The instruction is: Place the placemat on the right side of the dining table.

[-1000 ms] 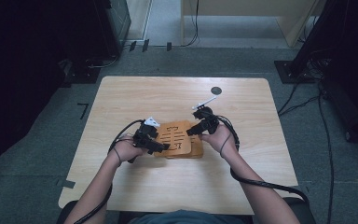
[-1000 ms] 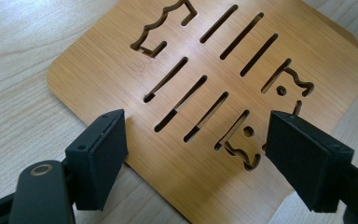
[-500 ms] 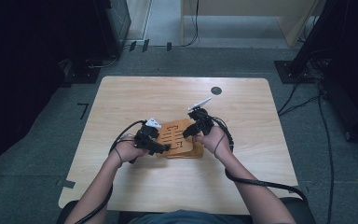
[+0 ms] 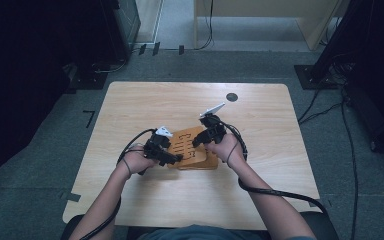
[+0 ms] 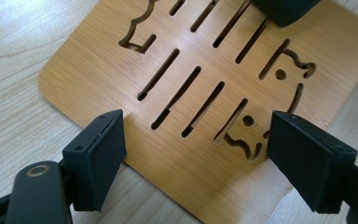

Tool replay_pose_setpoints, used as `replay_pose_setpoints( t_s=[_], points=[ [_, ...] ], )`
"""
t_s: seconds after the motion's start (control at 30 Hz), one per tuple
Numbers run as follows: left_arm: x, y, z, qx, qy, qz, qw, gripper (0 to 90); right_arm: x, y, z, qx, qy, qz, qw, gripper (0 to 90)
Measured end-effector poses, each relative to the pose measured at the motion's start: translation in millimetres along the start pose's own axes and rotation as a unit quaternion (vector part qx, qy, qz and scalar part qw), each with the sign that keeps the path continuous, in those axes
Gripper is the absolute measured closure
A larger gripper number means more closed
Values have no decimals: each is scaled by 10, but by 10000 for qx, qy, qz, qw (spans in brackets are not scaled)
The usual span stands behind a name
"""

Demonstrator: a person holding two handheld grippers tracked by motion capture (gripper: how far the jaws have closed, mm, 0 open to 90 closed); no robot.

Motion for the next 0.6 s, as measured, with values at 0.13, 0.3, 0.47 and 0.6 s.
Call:
replay_pose_setpoints(
  t_s=[0.13, 0.3, 0.47, 0.6],
  points=[
    [17, -2, -11, -199, 128, -246, 9994, 182, 9, -76, -121, 25, 35, -139, 9999, 503],
    [23, -12, -31, -256, 155, -252, 9992, 181, 4, -143, -210, -46, -20, -299, 9995, 505],
    [58, -5, -53, -269, 247, -218, 9991, 179, 23, -256, -332, -30, -21, -330, 9994, 506],
    [80, 10, -73, -290, 243, -212, 9991, 179, 33, -371, -448, 63, -82, -273, 9996, 511]
  ],
)
Point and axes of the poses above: each handheld gripper's, and its own axes: z roughly forward along the jaws, x roughly out of its top, y roughly to its right, the point moved 8 cm from there along z, roughly forward along the jaws, and after that the axes turned 14 degrees about z, right-handed, at the moved point
